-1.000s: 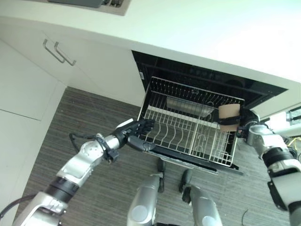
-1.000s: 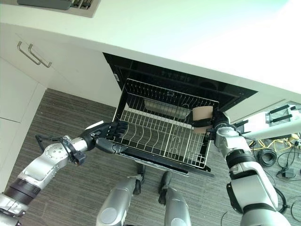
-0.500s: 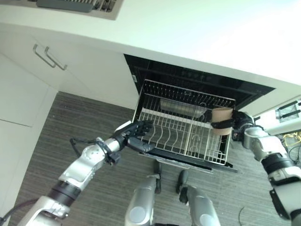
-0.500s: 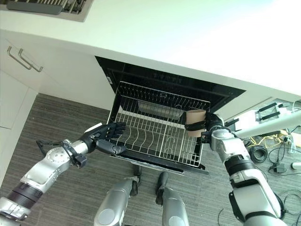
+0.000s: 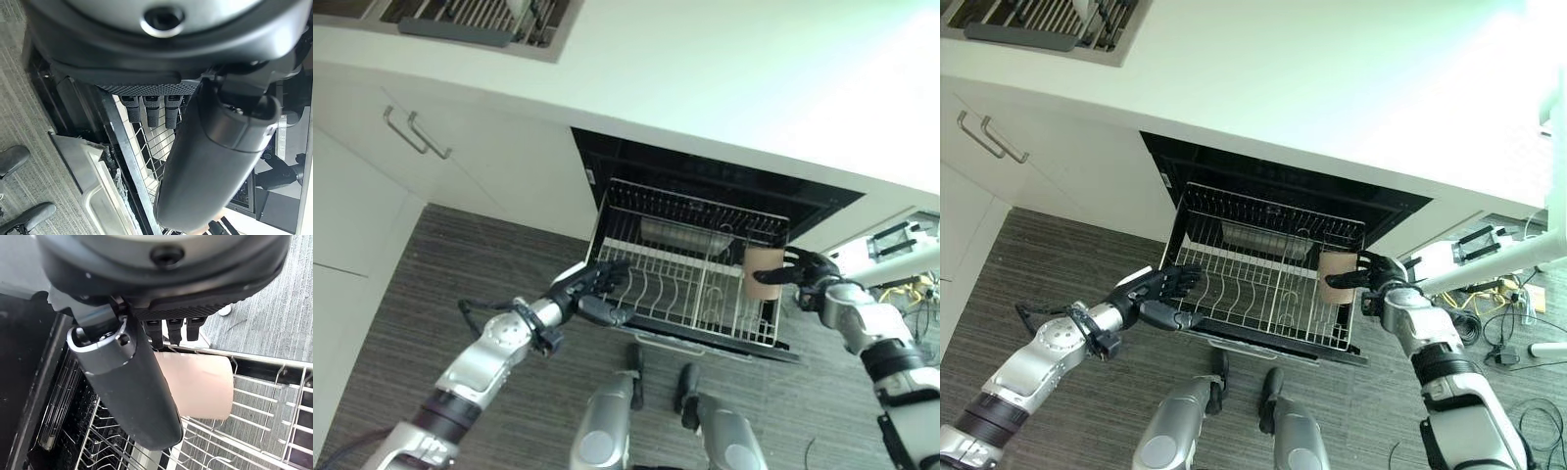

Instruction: Place the dishes in the dishwasher.

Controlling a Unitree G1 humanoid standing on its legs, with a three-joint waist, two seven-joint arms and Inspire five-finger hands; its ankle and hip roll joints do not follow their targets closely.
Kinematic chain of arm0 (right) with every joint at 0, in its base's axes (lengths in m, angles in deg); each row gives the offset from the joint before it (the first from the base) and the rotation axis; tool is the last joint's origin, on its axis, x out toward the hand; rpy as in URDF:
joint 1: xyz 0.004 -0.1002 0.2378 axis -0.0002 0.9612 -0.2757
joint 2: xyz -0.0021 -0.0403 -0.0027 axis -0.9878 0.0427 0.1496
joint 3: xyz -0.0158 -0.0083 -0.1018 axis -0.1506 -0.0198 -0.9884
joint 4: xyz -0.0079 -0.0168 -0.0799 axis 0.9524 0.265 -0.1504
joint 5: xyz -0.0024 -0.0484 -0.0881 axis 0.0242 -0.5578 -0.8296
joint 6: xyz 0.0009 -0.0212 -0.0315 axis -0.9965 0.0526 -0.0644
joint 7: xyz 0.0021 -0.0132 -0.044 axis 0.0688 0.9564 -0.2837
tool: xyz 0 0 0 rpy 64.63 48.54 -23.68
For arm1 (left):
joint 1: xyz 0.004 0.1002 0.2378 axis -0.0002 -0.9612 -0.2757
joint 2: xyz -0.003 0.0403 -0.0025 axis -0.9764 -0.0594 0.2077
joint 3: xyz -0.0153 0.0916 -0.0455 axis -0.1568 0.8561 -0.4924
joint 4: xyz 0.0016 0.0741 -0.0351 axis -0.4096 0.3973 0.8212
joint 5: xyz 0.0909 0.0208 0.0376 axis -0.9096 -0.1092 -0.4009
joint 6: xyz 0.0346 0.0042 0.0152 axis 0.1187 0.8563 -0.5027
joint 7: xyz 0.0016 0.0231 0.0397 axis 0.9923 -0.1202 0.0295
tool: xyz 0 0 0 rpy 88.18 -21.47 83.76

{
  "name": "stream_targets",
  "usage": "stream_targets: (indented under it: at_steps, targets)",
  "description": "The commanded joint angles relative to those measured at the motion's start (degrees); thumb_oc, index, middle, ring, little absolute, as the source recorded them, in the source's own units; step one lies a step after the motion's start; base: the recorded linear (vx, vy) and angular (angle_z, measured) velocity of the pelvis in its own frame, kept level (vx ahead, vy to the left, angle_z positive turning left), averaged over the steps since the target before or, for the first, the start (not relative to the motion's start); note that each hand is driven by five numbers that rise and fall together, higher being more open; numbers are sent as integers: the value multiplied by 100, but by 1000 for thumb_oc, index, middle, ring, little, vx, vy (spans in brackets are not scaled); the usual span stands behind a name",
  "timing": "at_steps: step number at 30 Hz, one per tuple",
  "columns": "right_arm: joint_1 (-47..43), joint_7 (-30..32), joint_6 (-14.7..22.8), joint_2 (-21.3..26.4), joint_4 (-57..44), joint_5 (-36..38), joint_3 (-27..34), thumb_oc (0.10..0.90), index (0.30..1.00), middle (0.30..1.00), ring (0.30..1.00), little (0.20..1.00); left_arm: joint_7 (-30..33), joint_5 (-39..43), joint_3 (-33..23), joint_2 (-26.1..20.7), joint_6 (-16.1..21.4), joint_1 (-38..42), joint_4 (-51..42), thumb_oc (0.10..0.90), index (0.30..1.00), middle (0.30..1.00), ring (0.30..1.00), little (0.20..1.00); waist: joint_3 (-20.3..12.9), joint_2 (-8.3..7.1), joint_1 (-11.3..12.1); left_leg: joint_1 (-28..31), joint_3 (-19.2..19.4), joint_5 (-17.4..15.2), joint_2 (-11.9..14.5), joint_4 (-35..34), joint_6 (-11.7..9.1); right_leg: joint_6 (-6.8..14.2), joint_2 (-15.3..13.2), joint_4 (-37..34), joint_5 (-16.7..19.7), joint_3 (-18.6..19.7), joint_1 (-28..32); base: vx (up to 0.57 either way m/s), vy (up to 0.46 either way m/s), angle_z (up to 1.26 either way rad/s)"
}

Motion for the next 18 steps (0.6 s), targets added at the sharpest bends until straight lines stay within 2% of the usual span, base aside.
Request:
stream_targets:
  at_steps: [1,7,9,14,17,18]
  targets:
    - [309,198,379,383,-419,-229,244,800,900,900,900,900,-154,-96,-174,162,283,-543,-581,800,900,900,900,900,-824,-27,102,231,-160,-798,299,-6,-435,586,-122,256,-417,18,-116,40,-19,-3]
    - [725,150,415,270,-1000,-481,598,800,900,900,900,900,-183,-260,-304,269,269,-893,-683,800,900,900,900,900,-969,-106,83,411,-134,-818,363,-6,-422,581,-100,256,-434,19,43,70,-13,-4]
    - [935,104,415,244,-1365,-567,763,800,900,900,900,900,-142,-296,-408,307,388,-1069,-715,800,900,900,900,900,-1041,-147,50,490,-111,-831,381,-6,-413,581,-77,256,-438,39,93,80,4,-6]
    - [1627,-97,523,-91,-2340,-679,1275,800,900,900,900,900,159,-106,-815,567,1233,-1446,-904,800,900,900,900,900,-1185,-196,-63,628,-13,-875,398,-6,-396,599,-102,256,-452,39,191,36,45,-3]
    - [2217,-359,863,-516,-2984,-873,1609,800,900,900,900,900,573,6,-1240,879,2116,-1664,-1132,800,900,900,900,900,-1256,-233,-146,726,49,-907,378,-6,-383,616,-148,256,-443,33,259,4,88,-13]
    - [2395,-387,969,-648,-3159,-915,1706,800,900,900,900,900,640,85,-1365,968,2223,-1708,-1199,800,900,900,900,900,-1277,-240,-165,753,64,-919,368,-6,-379,623,-170,256,-435,25,278,-5,127,-8]
